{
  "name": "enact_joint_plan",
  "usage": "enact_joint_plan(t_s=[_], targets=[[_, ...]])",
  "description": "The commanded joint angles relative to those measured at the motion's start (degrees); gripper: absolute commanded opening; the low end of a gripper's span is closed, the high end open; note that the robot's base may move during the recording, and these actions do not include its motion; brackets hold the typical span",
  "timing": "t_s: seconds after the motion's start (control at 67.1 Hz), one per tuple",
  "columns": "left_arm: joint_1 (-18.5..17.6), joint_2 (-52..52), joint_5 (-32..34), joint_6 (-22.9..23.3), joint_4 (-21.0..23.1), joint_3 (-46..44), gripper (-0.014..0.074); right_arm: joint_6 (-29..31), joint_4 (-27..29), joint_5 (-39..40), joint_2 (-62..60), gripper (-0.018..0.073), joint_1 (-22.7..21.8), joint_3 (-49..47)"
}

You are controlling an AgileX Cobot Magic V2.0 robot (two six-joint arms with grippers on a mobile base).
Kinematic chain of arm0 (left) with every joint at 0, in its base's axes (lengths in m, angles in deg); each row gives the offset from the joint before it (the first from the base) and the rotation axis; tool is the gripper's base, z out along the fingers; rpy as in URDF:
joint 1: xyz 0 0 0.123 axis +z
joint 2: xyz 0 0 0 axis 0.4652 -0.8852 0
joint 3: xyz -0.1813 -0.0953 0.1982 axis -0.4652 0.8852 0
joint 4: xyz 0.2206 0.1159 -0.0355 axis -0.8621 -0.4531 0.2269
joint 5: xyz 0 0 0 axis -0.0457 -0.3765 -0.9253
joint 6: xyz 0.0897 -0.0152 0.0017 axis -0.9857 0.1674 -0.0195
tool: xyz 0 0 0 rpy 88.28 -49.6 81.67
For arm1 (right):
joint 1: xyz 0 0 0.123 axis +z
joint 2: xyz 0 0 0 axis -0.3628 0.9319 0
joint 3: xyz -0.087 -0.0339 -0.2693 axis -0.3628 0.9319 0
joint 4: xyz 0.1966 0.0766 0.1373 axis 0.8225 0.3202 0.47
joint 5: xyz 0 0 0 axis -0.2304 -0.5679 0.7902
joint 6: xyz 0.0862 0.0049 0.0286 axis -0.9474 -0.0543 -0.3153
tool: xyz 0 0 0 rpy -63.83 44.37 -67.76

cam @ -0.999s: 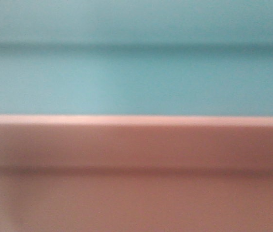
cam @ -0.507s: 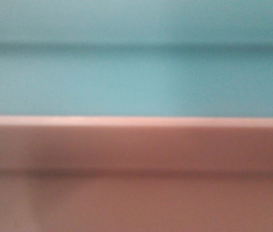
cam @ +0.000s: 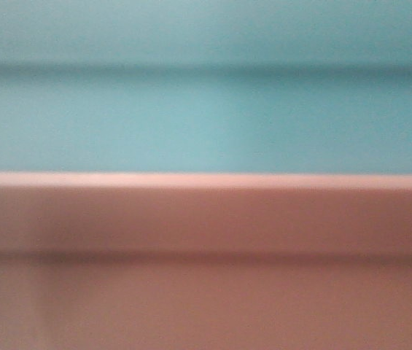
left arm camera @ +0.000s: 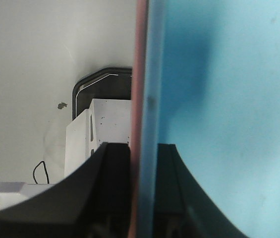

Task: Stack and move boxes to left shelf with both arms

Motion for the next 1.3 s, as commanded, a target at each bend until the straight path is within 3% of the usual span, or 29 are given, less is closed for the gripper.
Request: enact_joint_plan(t_s=[0.0,0.417,0.432,0.641,0.82,0.954,1.118,1.282], targets=[[0.23,2.26,-5.28,0.57,1.61,-2.11,-0.0012,0.29,-1.66,-3.66,-1.89,0.0066,0.01,-1.67],[0.23,2.26,-5.28,0.57,1.61,-2.11,-0.0012,0.29,-1.66,-3.66,-1.89,0.0066,0.01,-1.67],[0.23,2.26,-4.68,0.57,0.97,-2.11,-0.0012,0.29,-1.66,1.85,-1.89,0.0066,0.01,-1.67],[0.23,2.15,-4.44,0.57,-3.55,-2.11,-0.0012,0.29,-1.99,2.03,-1.89,0.0066,0.01,-1.67],[0.23,2.15,-2.93,0.57,-5.54,-2.11,-0.0012,0.29,-6.35,3.48,-1.89,0.0066,0.01,-1.67],[0.34,2.15,2.32,-0.11,-6.93,-2.76,-0.0012,0.53,-10.00,5.20,-1.81,0.0066,-0.83,-2.18],[3.67,1.32,7.04,-4.48,-7.65,-6.28,-0.0012,4.77,-10.87,8.53,-0.34,0.0066,-5.18,-6.32],[10.37,-3.90,12.07,-12.00,-7.90,-13.00,-0.0012,10.83,-10.87,11.47,5.23,0.0066,-10.96,-14.06]])
